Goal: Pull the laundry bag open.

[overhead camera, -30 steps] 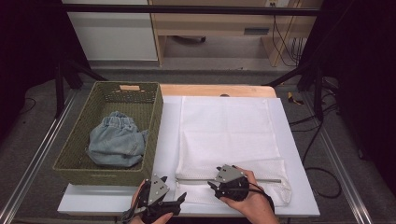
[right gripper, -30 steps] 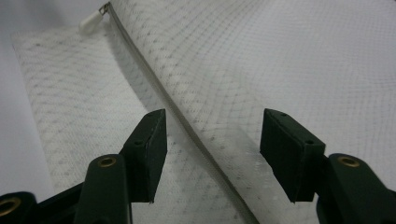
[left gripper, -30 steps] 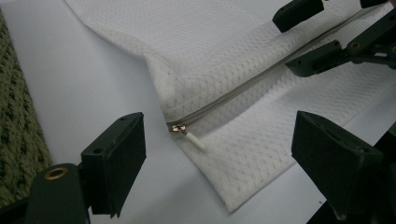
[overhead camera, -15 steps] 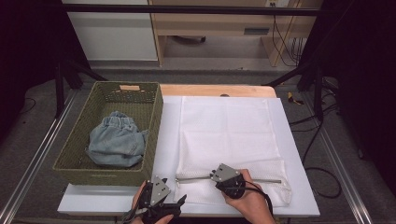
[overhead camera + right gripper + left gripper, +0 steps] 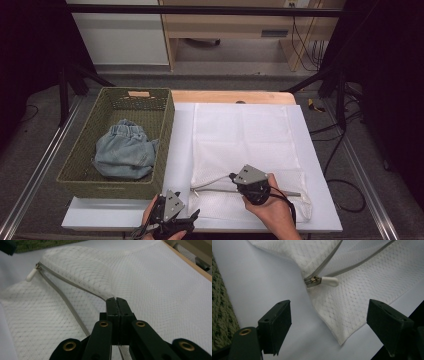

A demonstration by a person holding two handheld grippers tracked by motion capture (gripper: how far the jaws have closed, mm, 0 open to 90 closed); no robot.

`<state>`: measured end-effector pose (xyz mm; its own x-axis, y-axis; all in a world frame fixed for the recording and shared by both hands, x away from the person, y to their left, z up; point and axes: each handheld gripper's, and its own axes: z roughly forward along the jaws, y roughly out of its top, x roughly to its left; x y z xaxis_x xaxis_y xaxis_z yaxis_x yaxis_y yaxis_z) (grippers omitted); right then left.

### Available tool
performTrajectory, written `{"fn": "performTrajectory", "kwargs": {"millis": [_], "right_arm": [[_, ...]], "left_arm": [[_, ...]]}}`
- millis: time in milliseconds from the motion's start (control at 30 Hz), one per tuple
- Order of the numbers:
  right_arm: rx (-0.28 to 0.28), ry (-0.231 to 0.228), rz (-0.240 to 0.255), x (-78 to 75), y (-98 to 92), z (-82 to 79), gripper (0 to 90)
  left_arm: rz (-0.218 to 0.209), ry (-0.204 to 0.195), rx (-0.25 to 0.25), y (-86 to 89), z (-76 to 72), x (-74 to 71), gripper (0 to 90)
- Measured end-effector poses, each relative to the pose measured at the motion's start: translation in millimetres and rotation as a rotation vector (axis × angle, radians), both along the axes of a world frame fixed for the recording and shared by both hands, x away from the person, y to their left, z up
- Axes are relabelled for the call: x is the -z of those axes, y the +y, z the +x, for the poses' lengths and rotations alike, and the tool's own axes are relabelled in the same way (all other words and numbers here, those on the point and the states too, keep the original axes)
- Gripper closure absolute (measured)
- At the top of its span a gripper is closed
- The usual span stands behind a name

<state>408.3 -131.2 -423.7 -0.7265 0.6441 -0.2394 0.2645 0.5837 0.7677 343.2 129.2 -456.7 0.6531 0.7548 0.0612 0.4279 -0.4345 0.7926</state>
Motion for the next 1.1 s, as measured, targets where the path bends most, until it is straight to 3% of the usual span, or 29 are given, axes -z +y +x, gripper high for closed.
{"fn": "performTrajectory", "kwargs": {"millis": [300, 567, 767, 1100], "right_arm": [[0.012, 0.007, 0.073, -25.2, -10.2, 7.4, 90.0], [-0.006, 0.008, 0.064, -47.3, -6.4, 13.1, 90.0], [-0.005, 0.006, 0.059, -50.1, -4.4, 16.6, 90.0], [-0.019, 0.026, 0.096, -57.4, -5.6, 19.4, 90.0]], "left_arm": [[-0.003, -0.017, -0.007, 0.3, -1.0, -3.4, 22.3], [0.001, -0.015, -0.001, -1.0, -1.5, -3.4, 22.2], [-0.003, -0.016, -0.004, -0.8, -1.3, -3.5, 21.8], [-0.002, -0.006, -0.002, -2.0, -0.5, -2.1, 20.8]]}}
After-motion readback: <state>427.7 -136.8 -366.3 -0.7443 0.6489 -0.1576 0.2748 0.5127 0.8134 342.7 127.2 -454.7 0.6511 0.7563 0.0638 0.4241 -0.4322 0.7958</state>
